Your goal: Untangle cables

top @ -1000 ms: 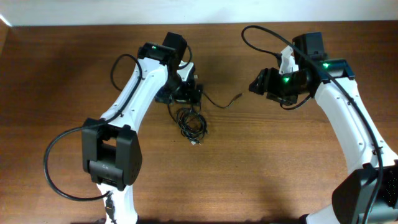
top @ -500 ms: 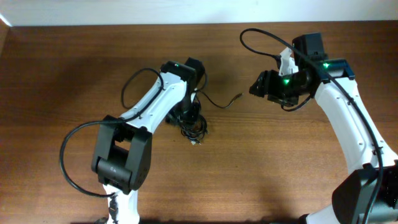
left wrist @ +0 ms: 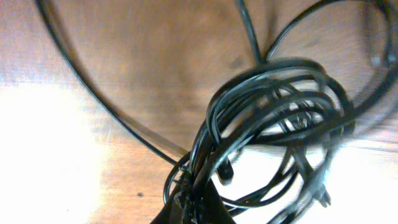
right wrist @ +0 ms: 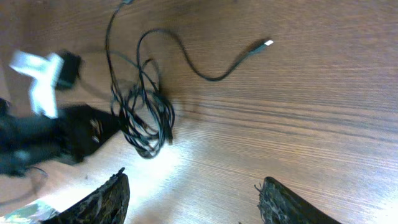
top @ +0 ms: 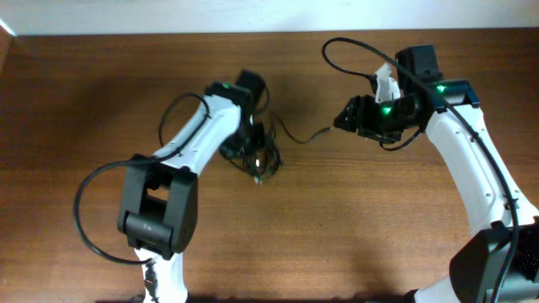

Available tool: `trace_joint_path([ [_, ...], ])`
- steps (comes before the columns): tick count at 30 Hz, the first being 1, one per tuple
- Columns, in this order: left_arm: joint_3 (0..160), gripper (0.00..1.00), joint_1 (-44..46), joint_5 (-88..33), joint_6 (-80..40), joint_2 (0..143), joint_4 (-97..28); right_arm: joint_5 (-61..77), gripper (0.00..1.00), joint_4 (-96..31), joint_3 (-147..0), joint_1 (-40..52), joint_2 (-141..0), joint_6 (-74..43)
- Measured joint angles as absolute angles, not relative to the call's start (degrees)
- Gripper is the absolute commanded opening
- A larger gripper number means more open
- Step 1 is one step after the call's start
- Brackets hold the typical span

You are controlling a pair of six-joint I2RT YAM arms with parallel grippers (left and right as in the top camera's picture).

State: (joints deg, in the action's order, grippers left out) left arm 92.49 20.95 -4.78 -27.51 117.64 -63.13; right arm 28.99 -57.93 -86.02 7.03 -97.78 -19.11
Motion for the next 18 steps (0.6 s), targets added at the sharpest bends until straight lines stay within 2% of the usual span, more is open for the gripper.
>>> trace_joint_path([
  [3, 105.8, 0.00, 19.5, -12.4, -22.2, 117.7, -72.0, 30.5, 0.67, -54.8, -86.0, 14.0, -97.8, -19.9],
  [7, 115.5, 0.00, 19.4, -19.2, -20.7, 117.6, -74.4, 29.4, 0.67, -49.3, -86.0, 19.7, -98.8, -28.6],
  [10, 118.4, 0.00, 18.2, -23.9, -20.6, 117.6, -74.0, 28.3, 0.61, -47.2, -86.0, 19.9, -101.4, -32.4],
  [15, 118.4, 0.00, 15.2, -35.0, -20.5, 117.6, -69.3, 28.3, 0.44, -42.6, -86.0, 19.9, -102.9, -36.2],
  [18, 118.4, 0.00, 13.1, -44.7, -20.5, 117.6, -63.8, 28.3, 0.43, -42.3, -86.0, 19.9, -104.3, -36.9],
])
